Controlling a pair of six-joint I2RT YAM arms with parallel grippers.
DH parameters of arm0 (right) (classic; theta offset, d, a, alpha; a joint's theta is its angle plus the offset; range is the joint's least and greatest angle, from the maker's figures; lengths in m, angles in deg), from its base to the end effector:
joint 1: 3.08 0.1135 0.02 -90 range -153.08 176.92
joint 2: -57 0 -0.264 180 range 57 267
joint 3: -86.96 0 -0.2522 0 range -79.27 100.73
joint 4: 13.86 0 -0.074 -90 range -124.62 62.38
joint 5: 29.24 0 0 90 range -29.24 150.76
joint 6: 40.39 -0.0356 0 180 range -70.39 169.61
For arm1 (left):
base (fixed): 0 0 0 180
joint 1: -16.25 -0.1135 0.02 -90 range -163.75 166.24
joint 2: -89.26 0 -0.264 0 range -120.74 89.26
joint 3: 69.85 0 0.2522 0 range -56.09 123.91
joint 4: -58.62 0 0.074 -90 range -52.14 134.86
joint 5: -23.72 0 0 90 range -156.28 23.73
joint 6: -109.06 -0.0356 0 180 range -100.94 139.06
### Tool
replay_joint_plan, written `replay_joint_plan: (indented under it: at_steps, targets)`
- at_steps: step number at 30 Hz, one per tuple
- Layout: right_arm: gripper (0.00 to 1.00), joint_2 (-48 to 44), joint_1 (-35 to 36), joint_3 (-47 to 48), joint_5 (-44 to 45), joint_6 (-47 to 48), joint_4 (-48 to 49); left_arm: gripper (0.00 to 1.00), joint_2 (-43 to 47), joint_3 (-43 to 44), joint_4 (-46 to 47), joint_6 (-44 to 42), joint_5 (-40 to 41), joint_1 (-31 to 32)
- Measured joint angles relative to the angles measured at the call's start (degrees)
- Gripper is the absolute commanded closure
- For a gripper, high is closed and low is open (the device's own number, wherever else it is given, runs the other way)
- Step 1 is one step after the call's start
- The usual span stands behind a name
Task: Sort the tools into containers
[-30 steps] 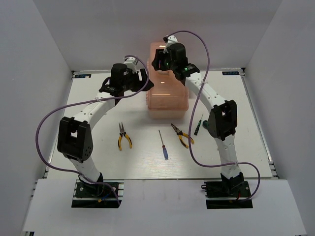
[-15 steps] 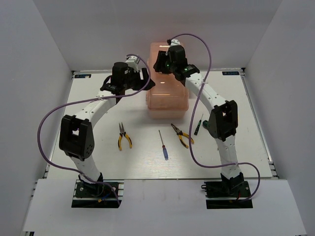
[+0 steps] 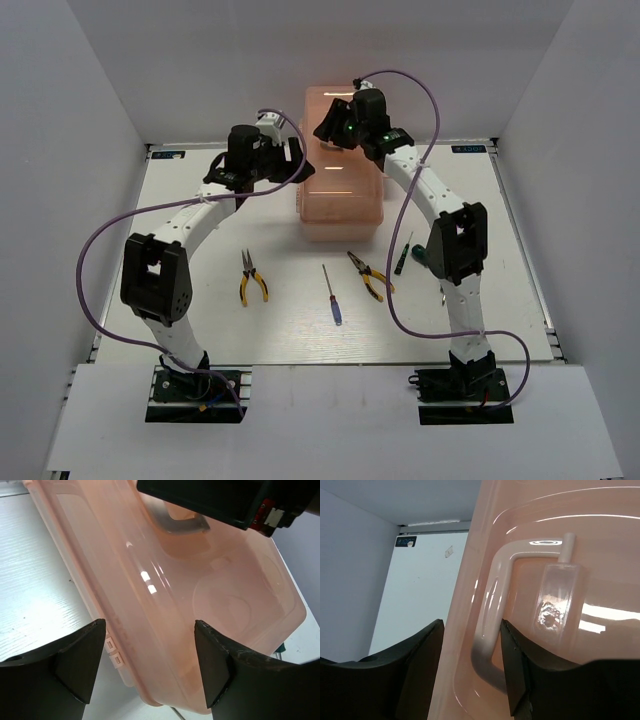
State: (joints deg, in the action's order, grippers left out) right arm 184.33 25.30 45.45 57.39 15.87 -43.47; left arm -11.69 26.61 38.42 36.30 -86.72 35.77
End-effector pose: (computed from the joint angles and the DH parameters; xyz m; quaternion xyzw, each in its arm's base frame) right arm 0.4666 0.2544 0.3376 0.0207 0.8109 0.3219 0.4883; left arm 0.3909 -0.1518 0.3081 0.1122 0.8265 -0.3092 0.4568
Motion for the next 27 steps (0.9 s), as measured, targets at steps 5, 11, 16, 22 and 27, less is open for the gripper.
replay_joint_plan:
  at_steps: [5,11,16,22,27]
  targets:
    - [0.48,0.0,-1.0,0.0,-3.2,-2.6,0.1,0.18,0.0,1.6,-0.4,-0.4,0.4,-1.4]
    - [0.49,0.0,-1.9,0.0,-5.9,-4.6,0.1,0.20,0.1,5.4,1.1,0.8,0.3,-4.3]
    - [0.51,0.0,-2.3,0.0,-7.0,-5.6,0.2,0.33,-1.3,9.6,4.1,4.3,-2.4,-6.1]
    - [0.52,0.0,-2.5,0.0,-7.6,-6.4,0.2,0.41,-8.7,16.6,8.8,10.3,-8.9,-6.3]
    - [0.53,0.0,-2.8,0.0,-8.0,-6.7,0.3,0.34,-16.0,21.2,10.1,15.8,-13.4,-6.3]
